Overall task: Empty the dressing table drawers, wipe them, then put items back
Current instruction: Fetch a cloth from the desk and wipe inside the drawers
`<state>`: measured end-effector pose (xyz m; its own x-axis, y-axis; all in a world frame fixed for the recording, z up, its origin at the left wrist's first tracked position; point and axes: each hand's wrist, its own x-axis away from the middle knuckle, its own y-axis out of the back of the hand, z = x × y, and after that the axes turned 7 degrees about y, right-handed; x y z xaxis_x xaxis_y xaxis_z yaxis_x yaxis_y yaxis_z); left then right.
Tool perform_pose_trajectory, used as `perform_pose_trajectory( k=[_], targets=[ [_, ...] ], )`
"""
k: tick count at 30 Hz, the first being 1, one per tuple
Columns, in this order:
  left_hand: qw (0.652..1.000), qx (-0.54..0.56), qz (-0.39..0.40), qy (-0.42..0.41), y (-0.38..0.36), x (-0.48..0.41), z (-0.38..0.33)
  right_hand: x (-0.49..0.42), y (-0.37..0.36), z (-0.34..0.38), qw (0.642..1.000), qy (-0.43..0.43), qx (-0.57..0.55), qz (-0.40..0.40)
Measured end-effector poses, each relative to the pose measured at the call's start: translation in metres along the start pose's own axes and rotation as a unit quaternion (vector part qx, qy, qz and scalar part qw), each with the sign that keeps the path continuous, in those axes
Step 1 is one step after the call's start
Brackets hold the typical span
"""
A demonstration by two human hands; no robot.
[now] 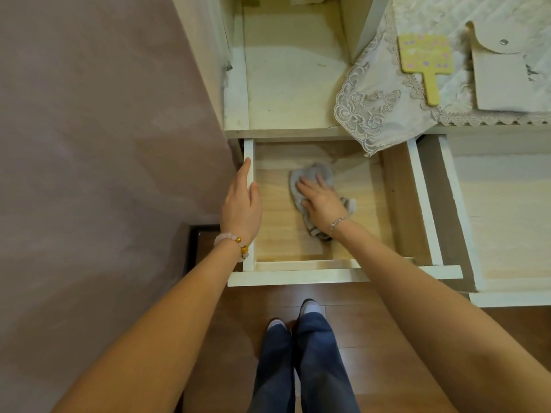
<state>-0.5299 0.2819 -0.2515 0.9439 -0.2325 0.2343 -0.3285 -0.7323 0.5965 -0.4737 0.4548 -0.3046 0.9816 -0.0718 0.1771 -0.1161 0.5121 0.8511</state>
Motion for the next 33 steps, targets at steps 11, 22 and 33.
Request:
perform_pose_trajectory(
  k=[11,22,33],
  targets=[
    [1.0,0.014,0.009,-0.009,0.0,-0.001,0.002,0.013,-0.007,-0.001,0.996,-0.056,-0.01,-0.067],
    [1.0,-0.001,0.014,0.001,0.003,0.003,-0.005,0.049,0.047,0.016,0.862,-0.19,-0.446,-0.149],
    [0.992,-0.118,0.026,-0.029,0.024,0.038,-0.037,0.137,0.127,0.026,0.751,-0.206,-0.587,-0.221]
  ],
)
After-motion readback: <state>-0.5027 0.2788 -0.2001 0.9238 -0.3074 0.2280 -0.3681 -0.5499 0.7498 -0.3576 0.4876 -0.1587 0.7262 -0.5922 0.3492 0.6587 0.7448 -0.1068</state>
